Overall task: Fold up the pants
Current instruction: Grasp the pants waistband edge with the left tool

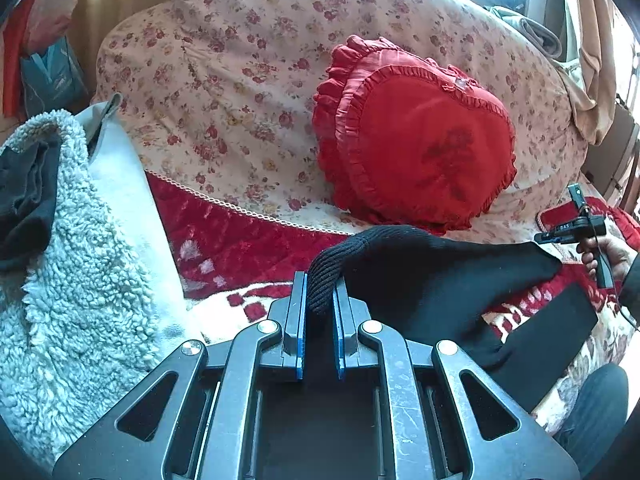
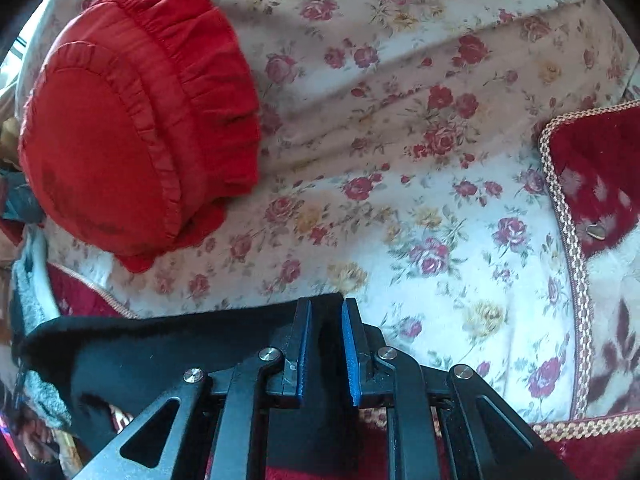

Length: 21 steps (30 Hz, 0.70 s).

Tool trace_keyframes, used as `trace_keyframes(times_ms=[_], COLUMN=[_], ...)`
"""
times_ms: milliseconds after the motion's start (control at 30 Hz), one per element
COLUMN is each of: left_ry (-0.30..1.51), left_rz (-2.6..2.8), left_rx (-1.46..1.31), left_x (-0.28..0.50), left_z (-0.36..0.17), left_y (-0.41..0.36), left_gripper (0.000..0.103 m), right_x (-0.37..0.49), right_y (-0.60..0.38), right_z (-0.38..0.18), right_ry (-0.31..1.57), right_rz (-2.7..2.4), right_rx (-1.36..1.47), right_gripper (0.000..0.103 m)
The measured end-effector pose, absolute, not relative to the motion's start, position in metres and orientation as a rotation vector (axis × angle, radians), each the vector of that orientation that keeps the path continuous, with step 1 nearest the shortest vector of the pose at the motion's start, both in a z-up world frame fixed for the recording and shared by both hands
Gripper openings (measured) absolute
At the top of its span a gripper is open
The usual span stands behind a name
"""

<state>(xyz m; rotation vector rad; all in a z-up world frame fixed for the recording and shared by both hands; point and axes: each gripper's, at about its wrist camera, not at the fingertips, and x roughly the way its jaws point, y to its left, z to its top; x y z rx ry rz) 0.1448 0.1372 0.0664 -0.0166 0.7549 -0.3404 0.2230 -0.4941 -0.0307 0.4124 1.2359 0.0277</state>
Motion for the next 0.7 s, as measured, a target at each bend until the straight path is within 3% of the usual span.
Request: trace_keyframes(times_ms=[333,400,433,700], left_ry=[0.766,0.765,0.763,0.713], left_rz=[-0.330,-0.329,-0.329,-0.309], left_rx=[-0.020,-0.010,-0.007,-0.036], left_x=[0.150,0.151,0.151,0.152], left_z=[0.058,0.057,0.056,0.077], left_y=[0.139,0.137,0.136,0.144], left_gripper=[0.010,0.010,0.010,0.009], right_x=[0.237,0.239,0.239,0.222], right_y=[-0.490,-0.485,-0.483,-0.496], right_z=[-0.045,-0.046,-0.044,0.017], right_ry=[1.286,1.313,1.302,1.068], right_rz=[0.073,0.091,0.098,0.137], right_rx=[0.440,0.417,0.405,0.382], right_gripper=[0.014,0.010,0.003,0.002])
